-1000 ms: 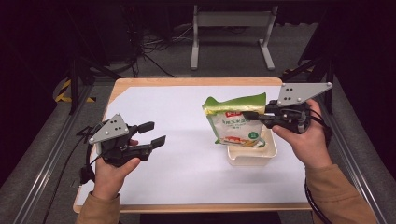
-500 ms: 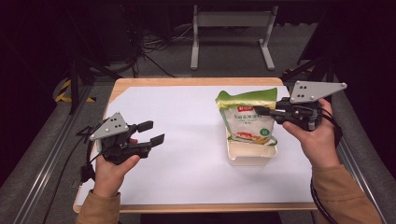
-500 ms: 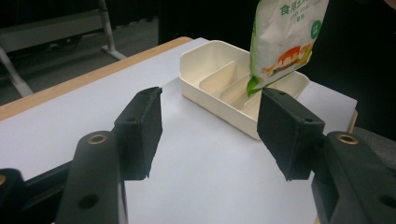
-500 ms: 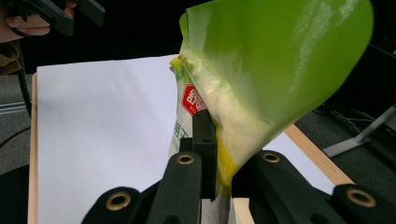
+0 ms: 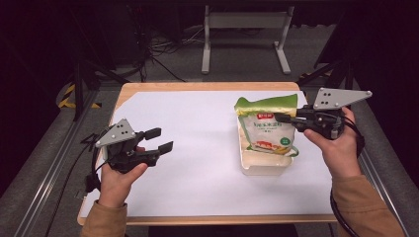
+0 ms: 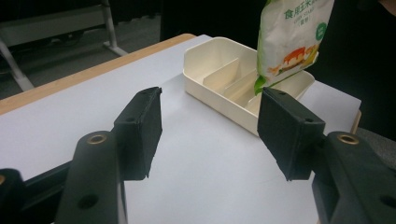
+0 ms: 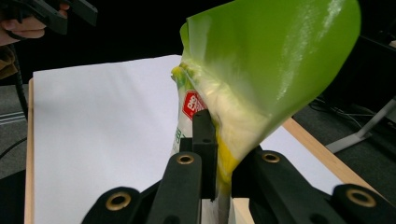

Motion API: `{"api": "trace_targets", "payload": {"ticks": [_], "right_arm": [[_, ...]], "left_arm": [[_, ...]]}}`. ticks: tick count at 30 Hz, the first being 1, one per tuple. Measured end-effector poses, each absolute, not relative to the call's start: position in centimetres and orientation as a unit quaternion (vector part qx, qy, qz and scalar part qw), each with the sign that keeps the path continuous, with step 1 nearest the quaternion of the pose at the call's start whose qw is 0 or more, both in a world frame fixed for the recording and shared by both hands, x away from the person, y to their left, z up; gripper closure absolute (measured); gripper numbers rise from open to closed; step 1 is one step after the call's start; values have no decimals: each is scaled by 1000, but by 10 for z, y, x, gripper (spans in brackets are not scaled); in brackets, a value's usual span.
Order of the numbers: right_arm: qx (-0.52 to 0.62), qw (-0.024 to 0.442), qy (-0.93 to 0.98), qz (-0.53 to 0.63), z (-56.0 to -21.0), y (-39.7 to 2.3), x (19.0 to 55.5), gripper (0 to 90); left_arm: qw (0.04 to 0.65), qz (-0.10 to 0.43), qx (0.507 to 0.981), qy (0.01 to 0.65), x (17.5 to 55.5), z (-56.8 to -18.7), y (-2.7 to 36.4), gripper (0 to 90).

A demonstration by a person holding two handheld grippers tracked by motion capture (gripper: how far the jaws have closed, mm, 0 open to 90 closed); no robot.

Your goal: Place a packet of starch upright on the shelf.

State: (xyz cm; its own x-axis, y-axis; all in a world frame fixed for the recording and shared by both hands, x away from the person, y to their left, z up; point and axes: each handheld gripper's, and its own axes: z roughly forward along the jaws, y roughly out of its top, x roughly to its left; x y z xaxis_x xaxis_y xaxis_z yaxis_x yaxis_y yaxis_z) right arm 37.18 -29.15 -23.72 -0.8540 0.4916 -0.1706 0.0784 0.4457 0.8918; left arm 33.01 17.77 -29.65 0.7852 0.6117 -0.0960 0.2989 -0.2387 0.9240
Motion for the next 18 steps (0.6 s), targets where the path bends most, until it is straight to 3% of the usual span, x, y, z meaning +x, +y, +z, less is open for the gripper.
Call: {"api": "trace_targets", "payload": {"ticks": [18], "right_arm": [[165,175,835,495,-262,-291,376,843]], "left_arm": [[538,140,776,299,332,-300,178,407]]}}
